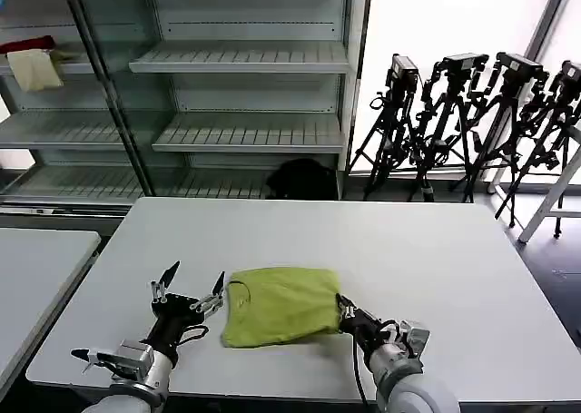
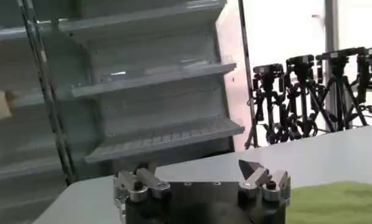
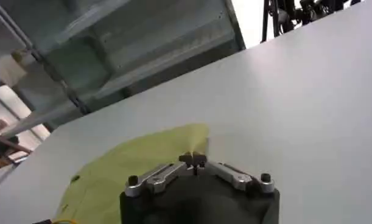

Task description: Fold and organize the clothes.

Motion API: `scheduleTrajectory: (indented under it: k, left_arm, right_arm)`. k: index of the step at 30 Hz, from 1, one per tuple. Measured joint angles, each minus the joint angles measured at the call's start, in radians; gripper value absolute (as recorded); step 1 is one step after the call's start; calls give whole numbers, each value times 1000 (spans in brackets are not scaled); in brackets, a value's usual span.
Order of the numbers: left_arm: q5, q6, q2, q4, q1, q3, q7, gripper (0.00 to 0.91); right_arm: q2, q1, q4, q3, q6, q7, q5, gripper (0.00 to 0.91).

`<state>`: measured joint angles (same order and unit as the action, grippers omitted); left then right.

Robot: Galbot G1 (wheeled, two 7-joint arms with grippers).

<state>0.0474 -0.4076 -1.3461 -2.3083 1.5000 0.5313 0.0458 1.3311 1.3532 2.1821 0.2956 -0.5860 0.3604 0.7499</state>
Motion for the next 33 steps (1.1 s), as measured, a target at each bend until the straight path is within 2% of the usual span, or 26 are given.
scheduleTrajectory:
  k: [5, 6, 7, 8, 24, 28, 33]
  left_arm:
    - [0, 0, -1, 5, 0, -1, 0, 907]
    - [0, 0, -1, 6, 1, -1, 0, 907]
    - [0, 1, -1, 7, 1, -1, -1, 907]
    - [0, 1, -1, 7, 2, -1, -1, 907]
    - [2, 1, -2, 7, 1, -3, -1, 907]
    - [4, 1, -2, 7, 3, -2, 0, 907]
    - [16, 6, -1, 9, 10, 7, 1, 907]
  right_arm:
    - [-2, 13, -3, 4, 1, -6, -20, 0]
    - [-2, 14, -4, 4, 1, -7, -24, 363]
    - [-2, 14, -6, 4, 1, -8, -28, 887]
    - [-2, 15, -8, 4, 1, -8, -31, 907]
    - [-13, 38, -6, 21, 4, -5, -100, 907]
    - [-7, 49, -4, 38, 5, -29, -168, 907]
    - [2, 54, -14, 103, 11, -93, -312, 907]
